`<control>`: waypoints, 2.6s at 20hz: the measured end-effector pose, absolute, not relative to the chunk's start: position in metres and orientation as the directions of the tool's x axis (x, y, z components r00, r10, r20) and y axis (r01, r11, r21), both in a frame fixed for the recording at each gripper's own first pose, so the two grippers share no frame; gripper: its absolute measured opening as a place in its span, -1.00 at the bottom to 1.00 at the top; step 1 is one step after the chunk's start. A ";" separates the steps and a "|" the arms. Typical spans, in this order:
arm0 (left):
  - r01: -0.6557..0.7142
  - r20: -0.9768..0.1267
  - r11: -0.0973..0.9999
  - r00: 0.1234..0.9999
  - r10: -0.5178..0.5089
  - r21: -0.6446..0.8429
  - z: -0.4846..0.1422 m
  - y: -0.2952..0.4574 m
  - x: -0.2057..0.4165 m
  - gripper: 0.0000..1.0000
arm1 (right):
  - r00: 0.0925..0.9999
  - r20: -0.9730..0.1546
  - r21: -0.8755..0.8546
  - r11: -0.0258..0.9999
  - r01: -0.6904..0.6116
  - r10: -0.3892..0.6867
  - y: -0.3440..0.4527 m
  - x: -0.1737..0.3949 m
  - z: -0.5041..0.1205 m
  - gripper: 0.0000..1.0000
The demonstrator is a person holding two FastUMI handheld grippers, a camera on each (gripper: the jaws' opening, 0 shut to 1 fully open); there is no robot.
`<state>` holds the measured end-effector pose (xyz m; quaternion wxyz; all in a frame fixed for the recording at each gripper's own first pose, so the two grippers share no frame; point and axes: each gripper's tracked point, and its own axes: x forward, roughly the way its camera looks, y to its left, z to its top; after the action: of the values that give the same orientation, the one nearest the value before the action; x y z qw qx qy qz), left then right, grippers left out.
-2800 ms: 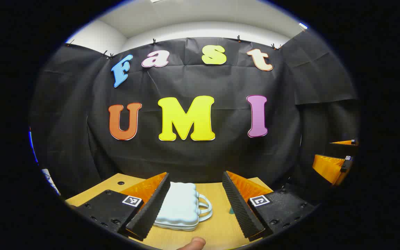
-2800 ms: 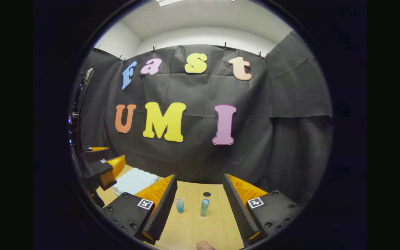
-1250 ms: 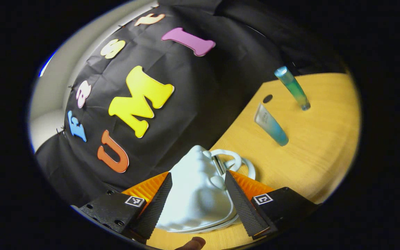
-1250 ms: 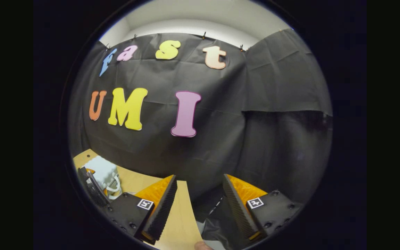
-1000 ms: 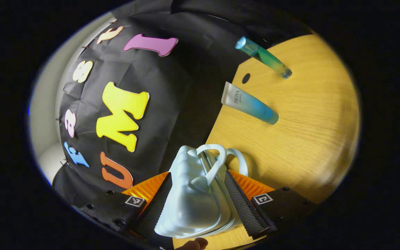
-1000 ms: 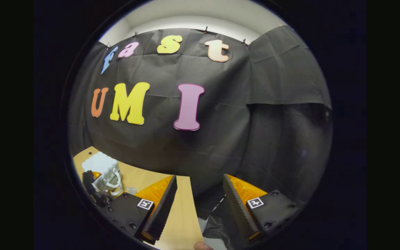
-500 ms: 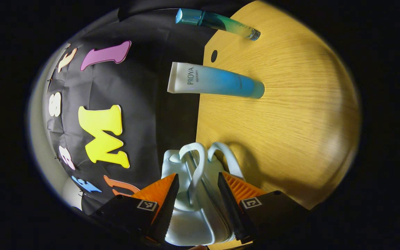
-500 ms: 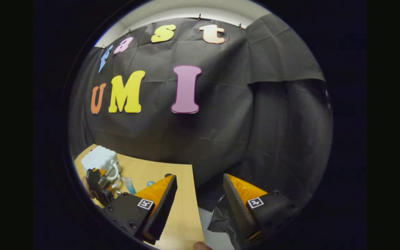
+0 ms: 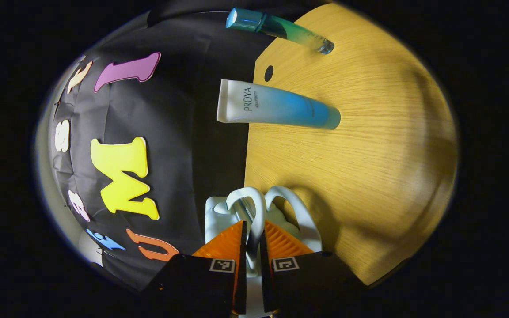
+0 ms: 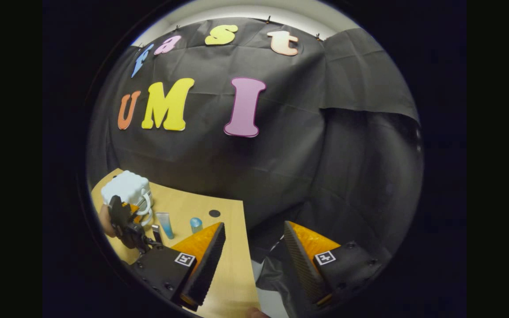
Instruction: First open the suitcase, pack the skin care products into it, and then close the suitcase.
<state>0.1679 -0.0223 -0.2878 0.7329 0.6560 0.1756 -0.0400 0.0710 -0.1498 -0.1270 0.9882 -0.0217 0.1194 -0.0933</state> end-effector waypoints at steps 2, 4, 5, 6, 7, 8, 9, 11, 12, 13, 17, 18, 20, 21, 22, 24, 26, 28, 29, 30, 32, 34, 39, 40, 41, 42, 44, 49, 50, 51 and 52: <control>0.268 -0.293 0.167 0.943 0.155 0.949 -0.279 -0.023 0.169 -0.74 | 0.952 -0.226 -0.076 0.978 0.195 -0.208 -0.137 0.064 -0.120 0.58; 0.256 -0.295 0.240 0.945 0.142 0.936 -0.271 -0.019 0.169 -0.88 | 0.948 -0.221 -0.070 0.973 0.219 -0.229 -0.128 0.057 -0.111 0.58; 0.242 -0.287 0.277 0.949 0.134 0.930 -0.264 -0.018 0.170 -0.93 | 0.947 -0.212 -0.059 0.971 0.233 -0.240 -0.124 0.055 -0.104 0.59; 0.234 -0.286 0.315 0.950 0.129 0.920 -0.258 -0.013 0.171 -0.94 | 0.946 -0.201 -0.052 0.968 0.247 -0.253 -0.120 0.052 -0.096 0.59; 0.234 -0.288 0.351 0.951 0.110 0.907 -0.252 -0.013 0.170 -0.94 | 0.944 -0.190 -0.052 0.963 0.266 -0.271 -0.117 0.049 -0.092 0.59; 0.233 -0.287 0.379 0.954 0.092 0.896 -0.245 -0.013 0.167 -0.94 | 0.943 -0.179 -0.049 0.960 0.277 -0.281 -0.113 0.047 -0.086 0.58; 0.227 -0.281 0.415 0.957 0.074 0.881 -0.235 -0.013 0.164 -0.94 | 0.942 -0.172 -0.047 0.957 0.286 -0.290 -0.108 0.044 -0.082 0.59; 0.211 -0.270 0.494 0.961 0.051 0.843 -0.214 -0.002 0.156 -0.94 | 0.939 -0.161 -0.041 0.953 0.300 -0.303 -0.096 0.039 -0.074 0.58; 0.204 -0.267 0.535 0.963 0.042 0.820 -0.204 0.003 0.153 -0.94 | 0.939 -0.155 -0.040 0.952 0.304 -0.306 -0.089 0.037 -0.071 0.59; 0.205 -0.265 0.576 0.964 0.022 0.792 -0.194 0.009 0.150 -0.95 | 0.939 -0.149 -0.044 0.951 0.307 -0.310 -0.082 0.037 -0.068 0.59; 0.141 -0.213 0.722 0.977 0.009 0.678 -0.141 0.049 0.141 -0.94 | 0.942 -0.149 -0.035 0.953 0.300 -0.301 -0.044 0.037 -0.058 0.59; 0.119 -0.200 0.743 0.980 0.021 0.658 -0.130 0.064 0.139 -0.94 | 0.944 -0.149 -0.033 0.956 0.292 -0.294 -0.032 0.037 -0.055 0.59; 0.097 -0.181 0.796 0.983 0.016 0.597 -0.113 0.089 0.138 -0.95 | 0.948 -0.151 -0.032 0.960 0.279 -0.281 -0.009 0.038 -0.053 0.59; 0.088 -0.168 0.818 0.986 0.010 0.568 -0.104 0.102 0.140 -0.95 | 0.950 -0.157 -0.023 0.963 0.270 -0.270 0.002 0.038 -0.053 0.59; 0.067 -0.152 0.825 0.988 0.023 0.562 -0.097 0.118 0.140 -0.95 | 0.953 -0.162 -0.014 0.966 0.257 -0.256 0.014 0.038 -0.051 0.58; 0.026 -0.123 0.829 0.991 0.052 0.559 -0.085 0.155 0.139 -0.95 | 0.956 -0.158 -0.020 0.969 0.248 -0.248 0.034 0.038 -0.048 0.58; -0.008 -0.105 0.835 0.991 0.078 0.550 -0.078 0.188 0.138 -0.95 | 0.960 -0.155 -0.019 0.972 0.235 -0.235 0.053 0.038 -0.045 0.58; -0.036 -0.093 0.833 0.990 0.105 0.553 -0.077 0.218 0.136 -0.95 | 0.961 -0.159 -0.015 0.974 0.226 -0.226 0.071 0.041 -0.043 0.59; -0.047 -0.089 0.834 0.989 0.115 0.550 -0.078 0.232 0.136 -0.95 | 0.960 -0.170 -0.012 0.975 0.223 -0.222 0.079 0.042 -0.045 0.58; -0.053 -0.084 0.835 0.989 0.118 0.547 -0.079 0.246 0.136 -0.95 | 0.959 -0.177 -0.011 0.975 0.224 -0.222 0.085 0.044 -0.045 0.58; -0.068 -0.082 0.838 0.988 0.133 0.541 -0.082 0.270 0.136 -0.95 | 0.957 -0.183 -0.013 0.974 0.228 -0.226 0.096 0.044 -0.044 0.59; -0.072 -0.094 0.842 0.985 0.143 0.535 -0.091 0.291 0.133 -0.95 | 0.955 -0.185 -0.023 0.973 0.230 -0.231 0.105 0.044 -0.042 0.59; -0.076 -0.118 0.849 0.980 0.160 0.523 -0.115 0.349 0.135 -0.94 | 0.945 -0.227 -0.015 0.971 0.239 -0.236 0.123 0.049 -0.053 0.59; -0.077 -0.127 0.852 0.978 0.165 0.517 -0.122 0.361 0.137 -0.94 | 0.943 -0.233 -0.017 0.971 0.239 -0.236 0.126 0.051 -0.055 0.59; -0.077 -0.136 0.855 0.976 0.169 0.512 -0.130 0.374 0.139 -0.94 | 0.941 -0.238 -0.018 0.970 0.242 -0.239 0.127 0.052 -0.055 0.59; -0.078 -0.143 0.856 0.974 0.175 0.511 -0.139 0.386 0.142 -0.94 | 0.937 -0.249 -0.012 0.969 0.248 -0.243 0.127 0.054 -0.058 0.59; -0.074 -0.170 0.858 0.968 0.184 0.508 -0.157 0.411 0.151 -0.94 | 0.929 -0.270 -0.009 0.966 0.259 -0.252 0.127 0.055 -0.063 0.59; -0.049 -0.275 0.913 0.946 0.173 0.405 -0.222 0.454 0.163 -0.94 | 0.905 -0.312 -0.035 0.955 0.294 -0.290 0.114 0.045 -0.079 0.59; -0.051 -0.296 0.920 0.938 0.178 0.390 -0.235 0.460 0.164 -0.94 | 0.900 -0.320 -0.044 0.954 0.296 -0.295 0.111 0.043 -0.084 0.59; -0.052 -0.316 0.927 0.932 0.179 0.371 -0.247 0.464 0.164 -0.94 | 0.895 -0.328 -0.056 0.952 0.301 -0.302 0.109 0.040 -0.088 0.58; -0.057 -0.332 0.936 0.926 0.180 0.347 -0.260 0.468 0.162 -0.94 | 0.892 -0.335 -0.062 0.951 0.302 -0.305 0.108 0.038 -0.092 0.58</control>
<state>0.1625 0.4680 -0.2599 0.9669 0.1677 0.1825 0.0613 0.0383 0.1080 -0.0919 0.9725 -0.0044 0.1729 -0.1559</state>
